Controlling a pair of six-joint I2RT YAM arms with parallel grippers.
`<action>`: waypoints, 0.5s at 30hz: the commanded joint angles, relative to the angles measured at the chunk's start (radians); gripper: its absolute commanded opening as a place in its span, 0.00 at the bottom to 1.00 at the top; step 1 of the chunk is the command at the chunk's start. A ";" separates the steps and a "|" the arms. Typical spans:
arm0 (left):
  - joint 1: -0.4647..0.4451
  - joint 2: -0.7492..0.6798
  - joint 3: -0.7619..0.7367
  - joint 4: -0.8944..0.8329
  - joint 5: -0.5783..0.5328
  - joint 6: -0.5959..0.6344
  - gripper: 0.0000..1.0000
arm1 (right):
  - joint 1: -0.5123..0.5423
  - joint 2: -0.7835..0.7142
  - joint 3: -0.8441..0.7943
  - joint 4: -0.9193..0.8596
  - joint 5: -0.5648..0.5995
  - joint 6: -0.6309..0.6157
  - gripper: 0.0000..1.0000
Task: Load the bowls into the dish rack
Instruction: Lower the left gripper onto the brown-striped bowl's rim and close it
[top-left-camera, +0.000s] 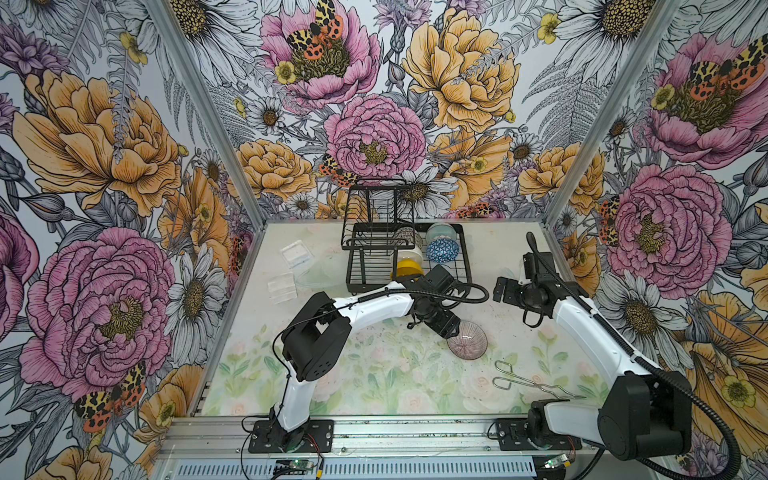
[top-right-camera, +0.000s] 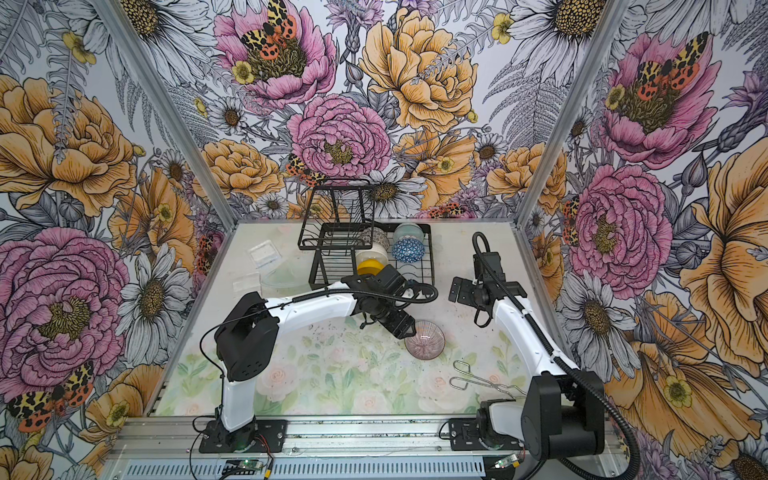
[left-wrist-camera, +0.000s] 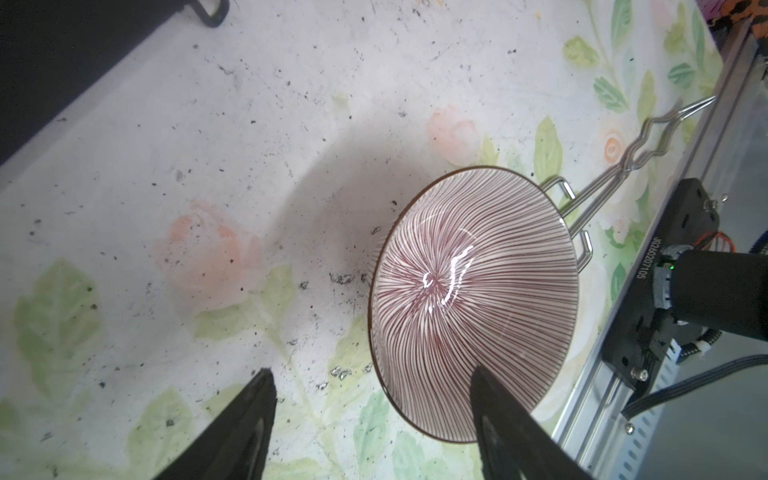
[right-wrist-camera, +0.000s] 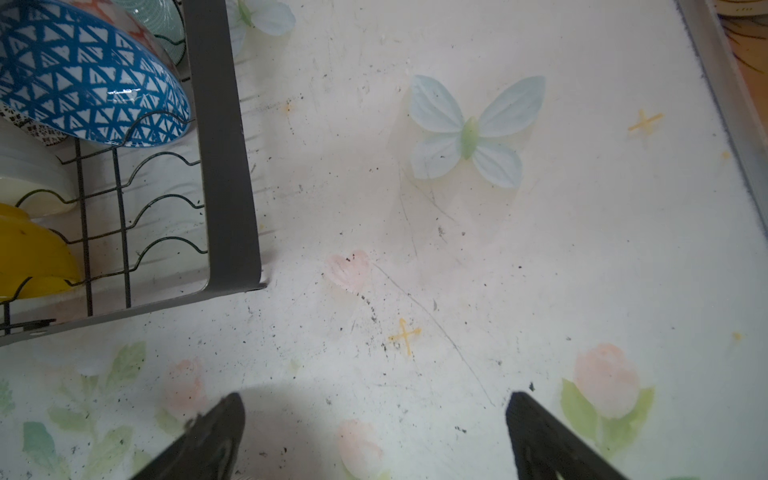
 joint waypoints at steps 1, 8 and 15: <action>-0.009 0.025 0.032 -0.002 -0.011 0.007 0.69 | -0.007 0.001 0.008 0.004 -0.004 -0.014 0.99; -0.014 0.049 0.044 -0.002 -0.014 -0.002 0.55 | -0.007 0.000 0.005 0.003 -0.004 -0.019 0.99; -0.014 0.074 0.053 -0.002 -0.009 -0.006 0.40 | -0.008 -0.002 0.000 0.003 0.000 -0.022 0.99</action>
